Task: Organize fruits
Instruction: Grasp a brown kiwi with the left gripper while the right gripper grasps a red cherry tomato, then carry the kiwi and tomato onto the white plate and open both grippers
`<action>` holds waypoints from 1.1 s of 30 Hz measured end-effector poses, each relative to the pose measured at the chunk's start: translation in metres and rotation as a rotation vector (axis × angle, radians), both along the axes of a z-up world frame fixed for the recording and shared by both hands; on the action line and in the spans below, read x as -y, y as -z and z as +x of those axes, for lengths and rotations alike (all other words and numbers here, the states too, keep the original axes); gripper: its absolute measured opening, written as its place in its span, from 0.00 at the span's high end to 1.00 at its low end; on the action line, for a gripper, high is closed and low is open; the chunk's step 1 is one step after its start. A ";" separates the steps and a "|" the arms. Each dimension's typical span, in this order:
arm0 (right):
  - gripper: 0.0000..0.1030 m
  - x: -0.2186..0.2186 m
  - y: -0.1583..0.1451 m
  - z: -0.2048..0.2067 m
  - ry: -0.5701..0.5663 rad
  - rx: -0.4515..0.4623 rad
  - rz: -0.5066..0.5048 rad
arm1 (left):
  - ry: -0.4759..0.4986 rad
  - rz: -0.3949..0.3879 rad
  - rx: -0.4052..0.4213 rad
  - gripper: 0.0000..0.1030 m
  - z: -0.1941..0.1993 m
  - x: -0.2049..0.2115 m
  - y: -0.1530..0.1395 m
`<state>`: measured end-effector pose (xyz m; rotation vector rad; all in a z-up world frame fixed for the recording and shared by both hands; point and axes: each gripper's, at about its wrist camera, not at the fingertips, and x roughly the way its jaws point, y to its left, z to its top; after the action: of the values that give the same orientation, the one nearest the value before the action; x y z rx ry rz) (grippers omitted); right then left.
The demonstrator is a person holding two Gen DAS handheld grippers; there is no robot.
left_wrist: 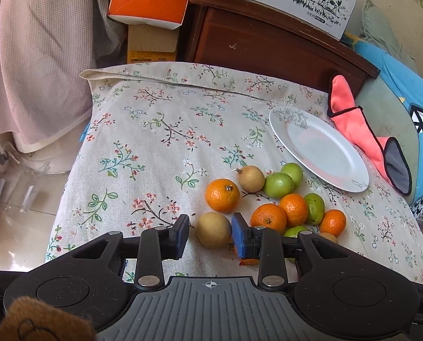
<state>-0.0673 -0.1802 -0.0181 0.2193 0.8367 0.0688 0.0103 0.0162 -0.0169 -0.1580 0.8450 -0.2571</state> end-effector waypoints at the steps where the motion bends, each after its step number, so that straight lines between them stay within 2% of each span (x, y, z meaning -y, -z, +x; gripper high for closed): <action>1: 0.72 -0.001 0.000 0.001 -0.005 0.007 -0.005 | 0.002 -0.001 -0.001 0.70 0.000 0.000 0.000; 7: 0.81 -0.009 0.003 0.004 -0.033 0.033 -0.045 | 0.007 0.001 0.006 0.71 -0.001 0.000 0.001; 11: 0.82 -0.010 0.002 0.003 -0.040 0.034 -0.051 | 0.011 -0.003 0.003 0.77 -0.003 0.000 0.001; 16: 0.82 -0.010 0.001 0.002 -0.034 0.031 -0.036 | 0.022 0.000 -0.003 0.77 -0.004 0.001 0.002; 19: 0.82 -0.009 0.000 0.001 -0.026 0.031 -0.035 | 0.012 -0.001 0.000 0.73 -0.003 0.001 0.004; 22: 0.82 -0.006 0.000 0.001 -0.013 0.026 -0.026 | 0.021 0.011 0.009 0.73 -0.003 0.003 0.005; 23: 0.82 -0.006 0.000 0.002 -0.010 0.024 -0.025 | 0.030 0.010 0.012 0.77 -0.004 0.004 0.005; 33: 0.82 -0.001 -0.006 -0.001 0.006 0.040 0.004 | 0.013 0.005 0.034 0.77 -0.009 -0.001 -0.005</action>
<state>-0.0687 -0.1795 -0.0116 0.2234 0.7966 0.0693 0.0017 0.0172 -0.0123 -0.1433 0.8133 -0.2695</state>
